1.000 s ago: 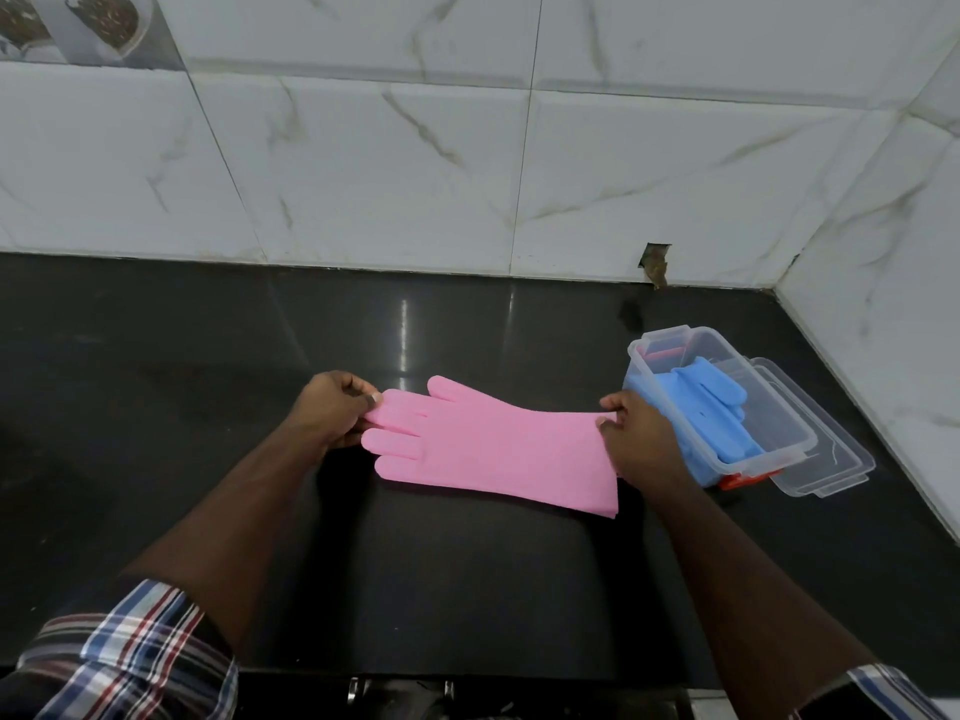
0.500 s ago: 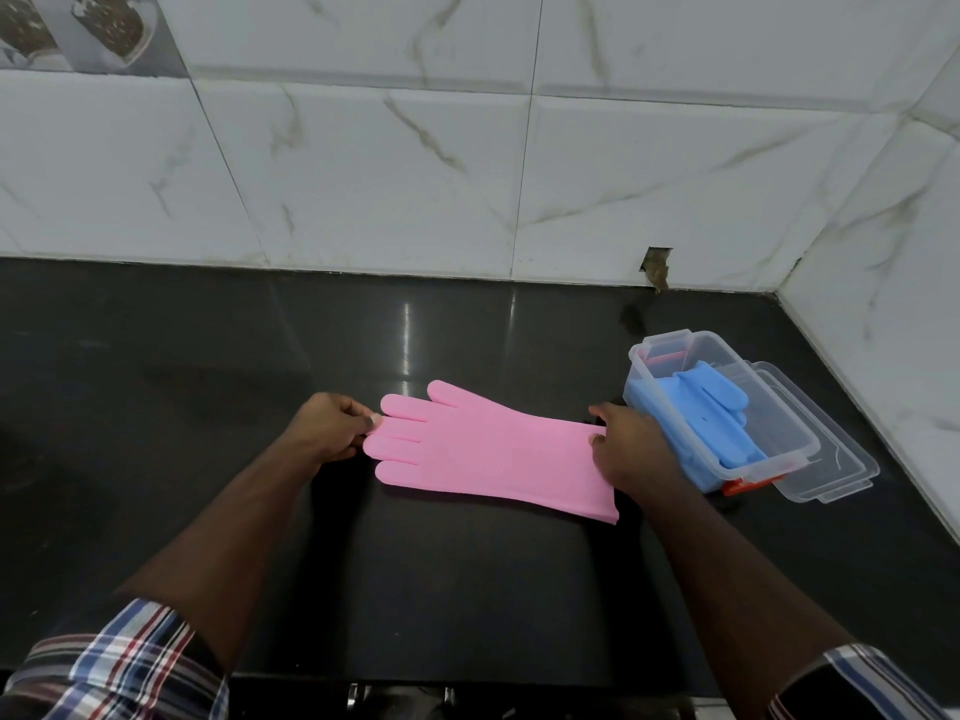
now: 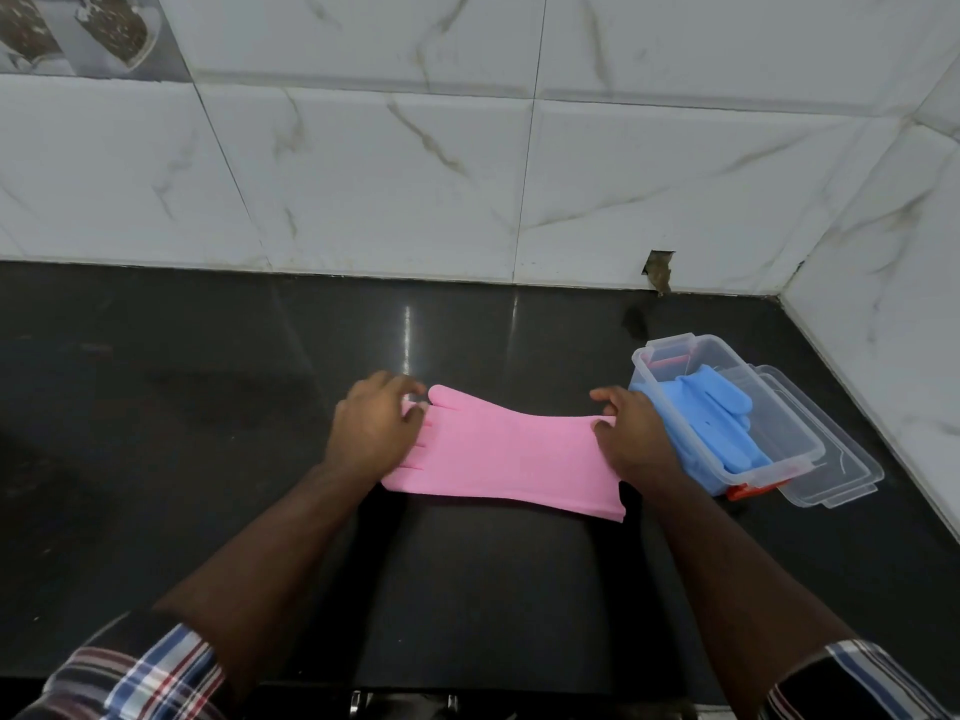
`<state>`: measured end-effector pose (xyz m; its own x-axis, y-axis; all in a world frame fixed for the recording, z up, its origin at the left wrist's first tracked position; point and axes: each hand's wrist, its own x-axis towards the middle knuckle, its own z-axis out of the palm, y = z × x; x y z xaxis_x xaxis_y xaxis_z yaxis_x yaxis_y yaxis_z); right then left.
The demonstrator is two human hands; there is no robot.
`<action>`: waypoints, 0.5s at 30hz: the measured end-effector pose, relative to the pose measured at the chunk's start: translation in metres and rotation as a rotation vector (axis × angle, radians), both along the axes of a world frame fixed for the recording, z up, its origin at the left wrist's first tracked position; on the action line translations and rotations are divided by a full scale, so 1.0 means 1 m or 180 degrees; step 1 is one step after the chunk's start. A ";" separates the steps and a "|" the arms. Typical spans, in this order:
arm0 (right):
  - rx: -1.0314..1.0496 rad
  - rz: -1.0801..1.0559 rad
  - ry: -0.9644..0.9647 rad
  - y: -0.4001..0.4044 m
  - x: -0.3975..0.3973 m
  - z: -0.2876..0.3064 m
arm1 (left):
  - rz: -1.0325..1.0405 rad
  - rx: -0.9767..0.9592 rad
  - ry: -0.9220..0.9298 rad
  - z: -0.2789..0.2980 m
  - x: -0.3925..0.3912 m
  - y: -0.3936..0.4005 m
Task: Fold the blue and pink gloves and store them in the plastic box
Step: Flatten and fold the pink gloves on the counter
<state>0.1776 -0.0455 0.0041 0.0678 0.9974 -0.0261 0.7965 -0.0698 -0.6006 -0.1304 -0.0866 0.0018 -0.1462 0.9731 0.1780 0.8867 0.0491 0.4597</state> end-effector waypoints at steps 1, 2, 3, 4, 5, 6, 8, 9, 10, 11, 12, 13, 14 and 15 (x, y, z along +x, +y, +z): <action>-0.0008 -0.0052 0.0023 -0.001 0.000 0.001 | -0.0325 0.0016 0.0210 -0.001 0.012 -0.003; -0.0024 -0.0106 0.0023 -0.002 -0.001 0.001 | -0.0636 -0.0027 0.0425 -0.002 0.025 -0.006; -0.0044 -0.0165 0.0001 -0.003 -0.001 0.001 | -0.0891 -0.0133 0.0638 -0.003 0.036 -0.008; -0.0062 -0.0225 -0.0024 -0.005 -0.001 0.001 | -0.1074 -0.0268 0.0852 -0.006 0.043 -0.008; -0.0085 -0.0284 -0.0034 -0.007 -0.001 0.001 | -0.1171 -0.0425 0.1034 -0.010 0.049 -0.007; -0.0106 -0.0342 -0.0032 -0.009 0.000 0.001 | -0.1217 -0.0564 0.1167 -0.014 0.052 -0.004; -0.0171 -0.0450 -0.0015 -0.012 0.002 0.001 | -0.1272 -0.0754 0.1363 -0.020 0.056 0.001; -0.0209 -0.0487 -0.0002 -0.014 0.003 0.001 | -0.1294 -0.0806 0.1437 -0.022 0.057 0.002; -0.0239 -0.0509 0.0008 -0.016 0.004 0.002 | -0.1314 -0.0850 0.1495 -0.024 0.057 0.004; -0.0273 -0.0513 0.0029 -0.018 0.005 0.003 | -0.1331 -0.0904 0.1536 -0.026 0.057 0.005; -0.0310 -0.0496 0.0081 -0.020 0.006 0.004 | -0.1338 -0.0954 0.1561 -0.028 0.056 0.006; -0.0355 -0.0476 0.0159 -0.022 0.007 0.005 | -0.1339 -0.0989 0.1576 -0.029 0.055 0.006; -0.0409 -0.0470 0.0262 -0.025 0.008 0.006 | -0.1340 -0.1004 0.1581 -0.031 0.055 0.006; -0.0488 -0.0491 0.0394 -0.026 0.009 0.007 | -0.1344 -0.1013 0.1582 -0.031 0.056 0.006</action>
